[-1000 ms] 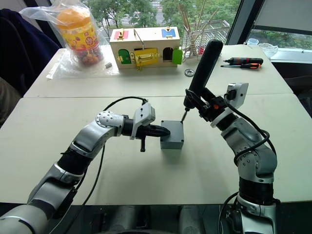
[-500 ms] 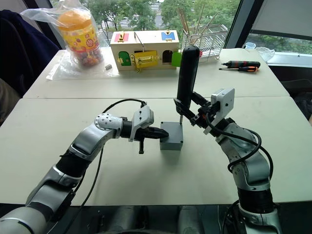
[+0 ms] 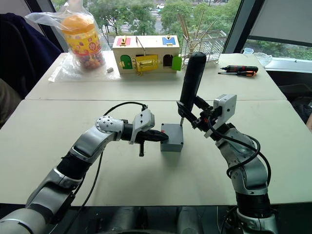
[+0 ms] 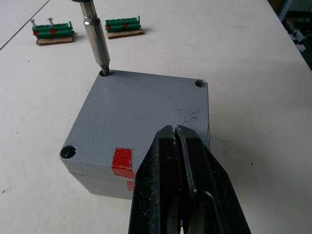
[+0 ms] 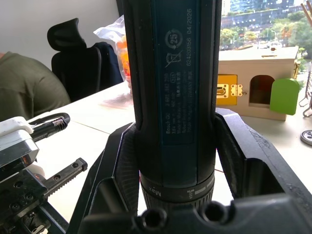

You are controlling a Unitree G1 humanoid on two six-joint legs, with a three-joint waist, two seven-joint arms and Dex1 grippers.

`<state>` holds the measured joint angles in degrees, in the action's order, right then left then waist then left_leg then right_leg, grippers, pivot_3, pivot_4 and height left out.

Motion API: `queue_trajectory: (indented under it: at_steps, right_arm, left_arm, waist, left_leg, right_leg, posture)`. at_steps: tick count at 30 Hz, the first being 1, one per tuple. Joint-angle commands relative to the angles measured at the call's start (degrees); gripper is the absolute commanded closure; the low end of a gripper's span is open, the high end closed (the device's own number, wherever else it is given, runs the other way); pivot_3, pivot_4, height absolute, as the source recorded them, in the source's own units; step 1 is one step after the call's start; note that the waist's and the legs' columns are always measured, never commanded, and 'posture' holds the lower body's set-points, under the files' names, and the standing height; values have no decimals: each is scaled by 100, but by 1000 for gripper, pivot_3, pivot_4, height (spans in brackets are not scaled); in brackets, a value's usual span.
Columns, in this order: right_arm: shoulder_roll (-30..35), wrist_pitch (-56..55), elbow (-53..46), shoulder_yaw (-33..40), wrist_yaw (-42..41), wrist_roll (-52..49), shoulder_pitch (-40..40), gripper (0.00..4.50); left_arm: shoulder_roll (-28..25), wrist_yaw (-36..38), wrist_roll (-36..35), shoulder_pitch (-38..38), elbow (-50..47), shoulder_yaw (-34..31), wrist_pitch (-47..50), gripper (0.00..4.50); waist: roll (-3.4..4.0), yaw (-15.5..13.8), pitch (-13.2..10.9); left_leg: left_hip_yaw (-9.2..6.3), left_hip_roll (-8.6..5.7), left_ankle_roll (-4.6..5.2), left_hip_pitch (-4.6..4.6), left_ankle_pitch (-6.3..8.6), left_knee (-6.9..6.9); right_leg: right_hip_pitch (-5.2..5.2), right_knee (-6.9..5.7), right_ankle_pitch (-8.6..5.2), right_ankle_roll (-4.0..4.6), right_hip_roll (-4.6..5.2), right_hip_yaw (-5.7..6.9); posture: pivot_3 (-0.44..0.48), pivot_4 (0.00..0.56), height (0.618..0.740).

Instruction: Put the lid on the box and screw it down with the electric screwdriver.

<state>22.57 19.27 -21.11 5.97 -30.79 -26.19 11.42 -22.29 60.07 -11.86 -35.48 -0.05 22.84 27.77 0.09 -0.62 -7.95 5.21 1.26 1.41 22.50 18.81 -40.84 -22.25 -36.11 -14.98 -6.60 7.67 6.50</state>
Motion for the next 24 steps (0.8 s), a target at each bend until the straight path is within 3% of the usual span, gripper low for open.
queue_trajectory:
  at_steps: [1,24]
  right_arm:
    - [40,362,496,-359,-137,126,-418,2665]
    - [145,583,643,-345,10,148,-215,2665]
  left_arm:
    - [-9,66,85,109,71,148,31,4500]
    - [87,8,162,74,116,184,44,4500]
  waist:
    - [-4,0,9]
    - [-21,-7,62]
  left_leg:
    - [0,0,1,0,0,0]
    - [-4,2,13,-3,10,0]
  right_leg:
    - [0,0,0,0,0,0]
    - [3,5,-15,26,13,-3]
  posture:
    - [0,150,708]
    - [0,150,708]
